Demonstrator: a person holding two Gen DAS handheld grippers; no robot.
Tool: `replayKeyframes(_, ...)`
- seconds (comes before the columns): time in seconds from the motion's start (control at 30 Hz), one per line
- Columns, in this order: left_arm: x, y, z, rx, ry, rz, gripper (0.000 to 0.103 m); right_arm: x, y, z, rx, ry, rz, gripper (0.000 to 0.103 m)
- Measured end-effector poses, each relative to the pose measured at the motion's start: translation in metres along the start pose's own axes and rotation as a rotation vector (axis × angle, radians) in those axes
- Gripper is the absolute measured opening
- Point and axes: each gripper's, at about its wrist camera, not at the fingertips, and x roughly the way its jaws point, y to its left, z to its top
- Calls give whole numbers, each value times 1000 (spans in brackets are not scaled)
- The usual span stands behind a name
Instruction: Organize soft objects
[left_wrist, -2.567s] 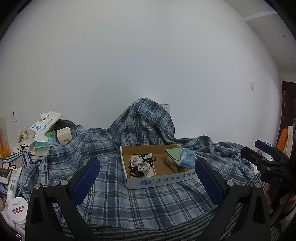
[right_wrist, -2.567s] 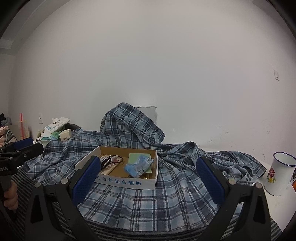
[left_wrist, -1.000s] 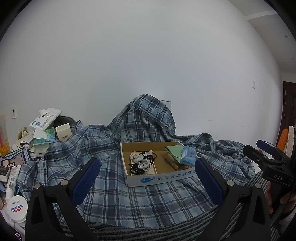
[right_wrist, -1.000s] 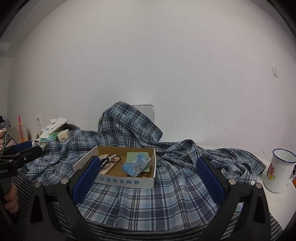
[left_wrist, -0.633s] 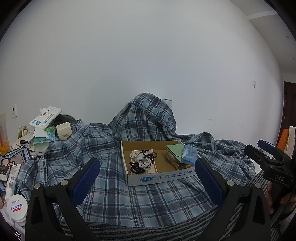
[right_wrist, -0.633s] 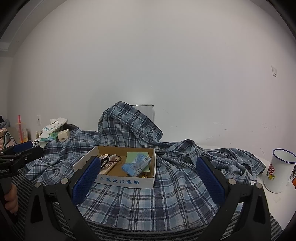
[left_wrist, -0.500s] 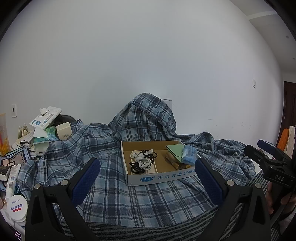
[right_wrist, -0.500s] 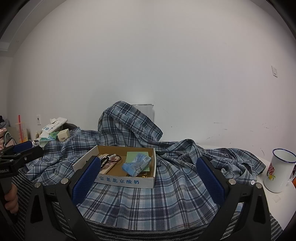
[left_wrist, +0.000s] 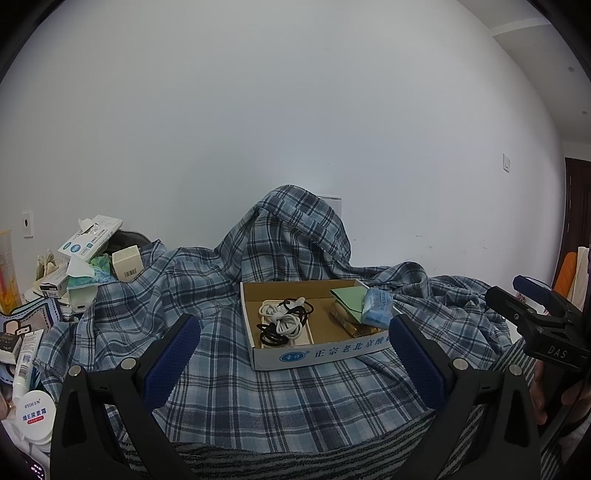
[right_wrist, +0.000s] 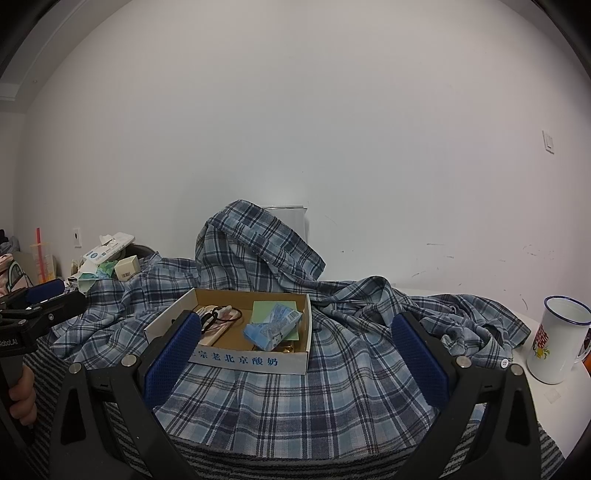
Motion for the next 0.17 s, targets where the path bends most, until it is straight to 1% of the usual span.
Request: replayKeyframes(0.17, 0, 0, 0, 0, 0, 0, 103, 0, 0, 0, 0, 0, 0, 103)
